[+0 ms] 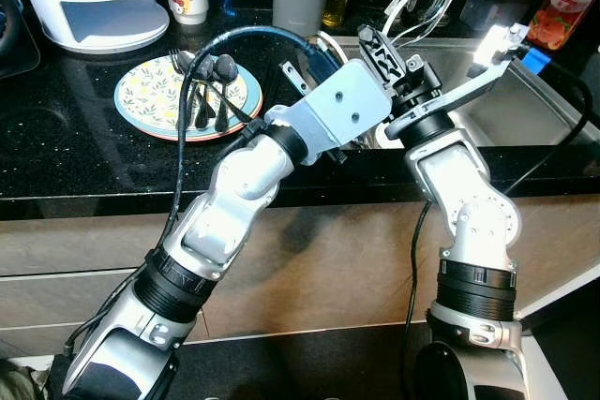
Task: Kitchen organization
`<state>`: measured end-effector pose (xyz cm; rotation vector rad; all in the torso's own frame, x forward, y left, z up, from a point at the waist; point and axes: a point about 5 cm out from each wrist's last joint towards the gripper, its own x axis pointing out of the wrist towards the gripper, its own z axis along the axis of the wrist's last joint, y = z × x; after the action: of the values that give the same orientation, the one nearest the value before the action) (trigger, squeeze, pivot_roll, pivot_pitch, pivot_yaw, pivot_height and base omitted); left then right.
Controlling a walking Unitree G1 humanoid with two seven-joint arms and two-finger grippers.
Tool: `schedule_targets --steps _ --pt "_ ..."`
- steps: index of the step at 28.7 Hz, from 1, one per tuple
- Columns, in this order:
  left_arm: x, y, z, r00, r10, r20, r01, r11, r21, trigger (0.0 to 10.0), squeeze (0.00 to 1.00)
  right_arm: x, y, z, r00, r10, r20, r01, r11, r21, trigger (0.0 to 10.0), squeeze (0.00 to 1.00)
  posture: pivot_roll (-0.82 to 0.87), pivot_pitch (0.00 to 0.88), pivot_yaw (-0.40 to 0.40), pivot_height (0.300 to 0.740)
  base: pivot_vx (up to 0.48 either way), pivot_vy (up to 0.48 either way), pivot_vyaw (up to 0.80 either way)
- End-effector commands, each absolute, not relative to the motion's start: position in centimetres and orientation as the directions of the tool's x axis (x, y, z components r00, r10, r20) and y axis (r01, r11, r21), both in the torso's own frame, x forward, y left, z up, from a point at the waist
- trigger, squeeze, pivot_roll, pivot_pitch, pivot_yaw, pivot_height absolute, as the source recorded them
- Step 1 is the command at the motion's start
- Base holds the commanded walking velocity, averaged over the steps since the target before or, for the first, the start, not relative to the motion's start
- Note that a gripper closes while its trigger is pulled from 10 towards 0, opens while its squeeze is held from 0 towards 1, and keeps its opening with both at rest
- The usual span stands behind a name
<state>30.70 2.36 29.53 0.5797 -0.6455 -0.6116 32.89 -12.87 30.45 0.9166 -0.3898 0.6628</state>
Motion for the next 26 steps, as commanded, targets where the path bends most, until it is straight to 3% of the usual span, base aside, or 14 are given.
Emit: schedule_targets --steps 1,5,6,13,14,16,19,22,26 --pt "30.1 1.7 29.5 0.608 -0.699 0.375 0.35 0.661 0.664 10.0 0.0 33.2 -14.2 30.3 0.769 0.303 0.563 -0.635 0.463 0.618 0.0 0.0 0.13 0.081 -0.074 0.74 0.0 0.0 0.0" --pt "30.5 1.9 29.3 0.635 -0.681 0.365 0.333 0.668 0.666 10.0 0.0 33.2 -14.3 30.3 0.771 0.294 0.565 -0.632 0.468 0.618 0.0 0.0 0.13 0.086 -0.073 0.74 0.0 0.0 0.0" --pt "30.8 2.0 29.3 0.646 -0.672 0.362 0.348 0.682 0.643 10.0 1.0 33.2 -14.3 30.3 0.772 0.293 0.564 -0.63 0.473 0.617 0.0 0.0 0.13 0.086 -0.073 0.74 0.0 0.0 0.0" --pt "31.2 2.5 29.9 0.673 -0.638 0.375 0.38 0.732 0.565 10.0 1.0 33.4 -14.3 30.1 0.784 0.29 0.549 -0.614 0.493 0.616 0.0 0.0 0.14 0.089 -0.072 0.74 0.0 0.0 0.0" --pt "31.3 3.1 30.6 0.684 -0.609 0.401 0.4 0.774 0.491 10.0 0.0 33.5 -14.4 30.0 0.794 0.282 0.538 -0.599 0.509 0.618 10.0 0.0 0.14 0.092 -0.071 0.74 0.0 0.0 0.0" --pt "31.6 4.8 31.7 0.706 -0.555 0.441 0.444 0.831 0.336 10.0 0.0 34.1 -14.9 29.5 0.825 0.243 0.511 -0.552 0.544 0.632 10.0 0.0 0.14 0.099 -0.068 0.74 0.0 0.0 0.0" --pt "31.7 5.7 32.1 0.712 -0.535 0.454 0.461 0.844 0.272 10.0 0.0 34.4 -15.1 29.2 0.839 0.222 0.497 -0.527 0.558 0.641 10.0 0.0 0.14 0.099 -0.068 0.74 0.0 0.0 0.0" --pt "33.5 10.5 33.3 0.797 -0.372 0.475 0.382 0.921 0.079 10.0 0.0 37.9 -17.8 26.7 0.94 0.048 0.336 -0.279 0.674 0.684 10.0 0.0 0.17 0.104 -0.073 0.74 0.0 0.0 0.0" --pt "34.4 13.1 33.2 0.852 -0.258 0.456 0.281 0.959 0.016 10.0 0.0 40.4 -19.5 24.3 0.982 -0.085 0.167 -0.04 0.775 0.63 10.0 0.0 0.18 0.104 -0.079 0.74 0.0 0.0 0.0"
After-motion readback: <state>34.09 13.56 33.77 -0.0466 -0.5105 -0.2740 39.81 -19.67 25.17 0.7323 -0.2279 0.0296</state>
